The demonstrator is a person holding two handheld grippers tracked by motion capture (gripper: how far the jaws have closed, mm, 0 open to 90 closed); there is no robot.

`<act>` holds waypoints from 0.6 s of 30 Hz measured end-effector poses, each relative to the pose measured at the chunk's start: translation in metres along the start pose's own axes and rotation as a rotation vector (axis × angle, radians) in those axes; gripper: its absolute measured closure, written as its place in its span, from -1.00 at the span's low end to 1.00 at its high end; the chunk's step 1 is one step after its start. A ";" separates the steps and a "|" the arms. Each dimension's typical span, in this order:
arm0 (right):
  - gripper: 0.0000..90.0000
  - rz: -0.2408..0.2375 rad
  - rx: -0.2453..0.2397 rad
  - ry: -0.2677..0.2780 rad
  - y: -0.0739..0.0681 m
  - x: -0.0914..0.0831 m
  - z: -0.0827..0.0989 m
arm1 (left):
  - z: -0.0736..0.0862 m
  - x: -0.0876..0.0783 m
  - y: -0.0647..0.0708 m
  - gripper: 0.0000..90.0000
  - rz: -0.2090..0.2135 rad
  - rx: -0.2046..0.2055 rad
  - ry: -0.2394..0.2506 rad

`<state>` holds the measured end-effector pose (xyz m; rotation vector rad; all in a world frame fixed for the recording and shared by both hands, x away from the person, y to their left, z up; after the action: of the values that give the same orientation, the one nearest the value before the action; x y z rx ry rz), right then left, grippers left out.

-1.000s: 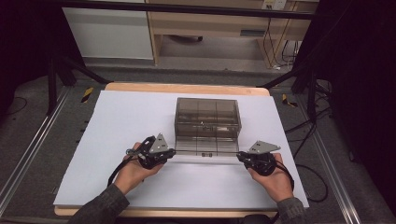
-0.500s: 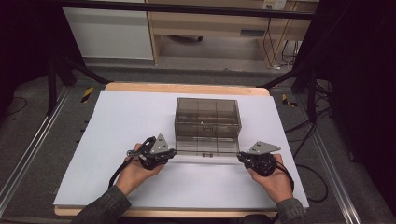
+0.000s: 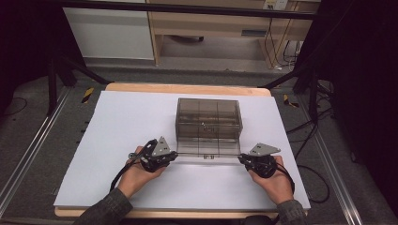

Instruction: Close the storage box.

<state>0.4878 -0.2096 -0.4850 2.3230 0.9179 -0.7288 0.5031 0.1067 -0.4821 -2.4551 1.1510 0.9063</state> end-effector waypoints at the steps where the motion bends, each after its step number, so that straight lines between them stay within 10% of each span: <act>1: 0.77 0.000 0.001 0.002 0.000 0.001 0.000 | 0.000 0.000 0.000 0.86 -0.001 0.002 0.000; 9: 0.72 -0.003 0.009 0.008 0.000 0.001 0.000 | 0.001 0.000 0.000 0.80 0.000 -0.021 0.005; 18: -0.14 0.078 0.059 0.036 -0.002 -0.012 -0.009 | 0.001 -0.022 -0.018 0.23 -0.034 0.002 -0.011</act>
<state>0.4812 -0.2076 -0.4719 2.4167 0.8262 -0.6926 0.5056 0.1314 -0.4693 -2.4574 1.1027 0.9078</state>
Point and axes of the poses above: each handheld gripper's, and its own axes: x roughly forward along the jaws, z roughly out of its underside, y roughly to its right, the point moved 5 cm from there along x, roughly forward along the jaws, and after that the axes turned 12 degrees about -x, right-handed, at the moved point
